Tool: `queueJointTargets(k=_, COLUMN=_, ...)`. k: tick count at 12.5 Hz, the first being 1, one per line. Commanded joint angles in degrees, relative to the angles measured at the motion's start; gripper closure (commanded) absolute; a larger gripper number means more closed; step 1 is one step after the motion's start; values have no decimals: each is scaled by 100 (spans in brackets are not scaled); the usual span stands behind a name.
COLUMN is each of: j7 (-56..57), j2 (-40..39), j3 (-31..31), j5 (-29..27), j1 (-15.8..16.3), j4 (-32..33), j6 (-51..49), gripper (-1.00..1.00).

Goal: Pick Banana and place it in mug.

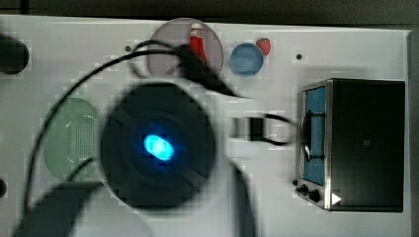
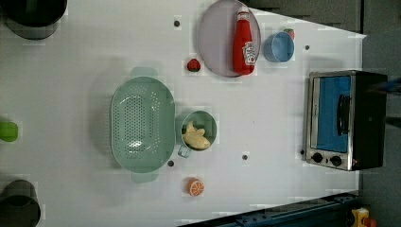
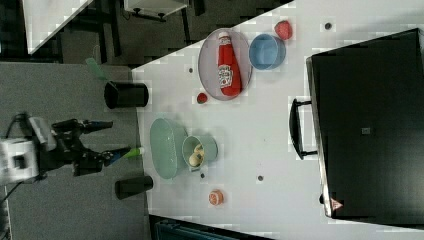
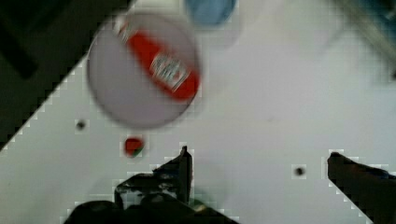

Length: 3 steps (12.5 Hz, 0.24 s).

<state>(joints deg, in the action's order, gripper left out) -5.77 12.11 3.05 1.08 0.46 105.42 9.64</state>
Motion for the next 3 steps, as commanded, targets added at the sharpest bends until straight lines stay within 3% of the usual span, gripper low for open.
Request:
queueJointTargets(k=1, j7=858, j2=-181, j3=-435, j5=122, j1=-32, j4=-155, j6=-613, gripper=-100)
queueJointTargets(k=3, j7=861, j2=-170, j3=-680, j5=116, j1=-31, j4=-204, j6=-709, gripper=-100)
